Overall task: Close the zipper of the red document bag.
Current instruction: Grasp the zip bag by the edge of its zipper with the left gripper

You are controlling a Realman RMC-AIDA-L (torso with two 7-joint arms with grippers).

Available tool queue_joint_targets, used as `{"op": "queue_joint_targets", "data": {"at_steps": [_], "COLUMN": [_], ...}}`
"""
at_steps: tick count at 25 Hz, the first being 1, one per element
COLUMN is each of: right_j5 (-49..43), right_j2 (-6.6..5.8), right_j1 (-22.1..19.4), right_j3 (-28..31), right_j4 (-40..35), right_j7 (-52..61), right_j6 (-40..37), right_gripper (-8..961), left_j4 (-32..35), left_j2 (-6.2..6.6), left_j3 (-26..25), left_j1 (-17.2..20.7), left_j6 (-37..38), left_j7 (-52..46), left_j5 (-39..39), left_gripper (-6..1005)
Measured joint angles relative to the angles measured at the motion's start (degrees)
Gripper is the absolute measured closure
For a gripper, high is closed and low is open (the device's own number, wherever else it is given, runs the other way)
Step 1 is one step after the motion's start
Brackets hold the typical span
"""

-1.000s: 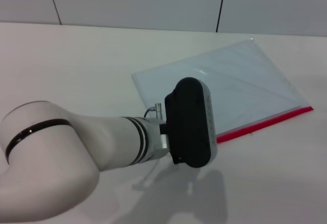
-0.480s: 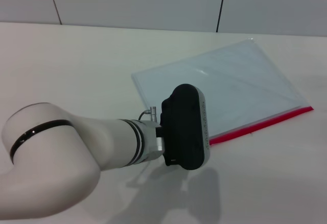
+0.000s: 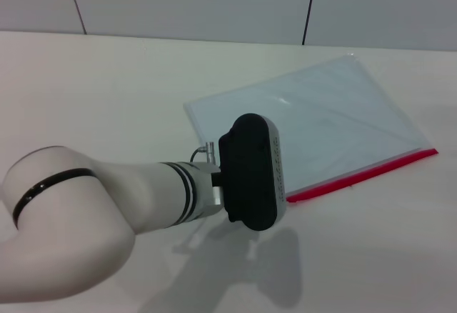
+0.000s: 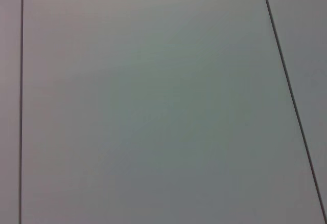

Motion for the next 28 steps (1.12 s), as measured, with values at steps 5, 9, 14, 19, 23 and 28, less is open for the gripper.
{"op": "queue_joint_targets", "data": {"at_steps": [5,9,14,19,23,28], "right_j5": [0.1,0.1,0.1,0.1,0.1,0.1], "right_j2": [0.00,0.00,0.03,0.08,0.09,0.08], "right_j1": [-0.1,-0.1,0.0,0.0,-0.1,-0.1], "right_j3": [0.1,0.1,0.0,0.0,0.0,0.1], "right_j4": [0.0,0.0,0.0,0.1,0.1,0.0], "right_j7": [0.0,0.1,0.1,0.1,0.1,0.1], "right_j6": [0.1,0.1,0.2,0.3,0.3,0.3], "right_gripper": [77,77,77,77,77,77], "left_j4": [-1.1,-1.8,-2.4,-2.6,-3.1,-3.2], "left_j2": [-0.17,-0.22,-0.24,-0.28,-0.30,-0.31], "left_j3": [-0.2,-0.6,-0.6,-0.6,-0.6,-0.6], "left_j1": [-0.5,-0.5,-0.6,-0.8,-1.2,-1.2], "left_j6": [-0.1,-1.0,-1.2,-1.3,-1.3,-1.3], "left_j7": [-0.1,0.2,0.3,0.2,0.0,0.1], "left_j5": [0.0,-0.1,-0.1,-0.1,-0.1,-0.1], "left_gripper": [320,322,324,447,651,802]}}
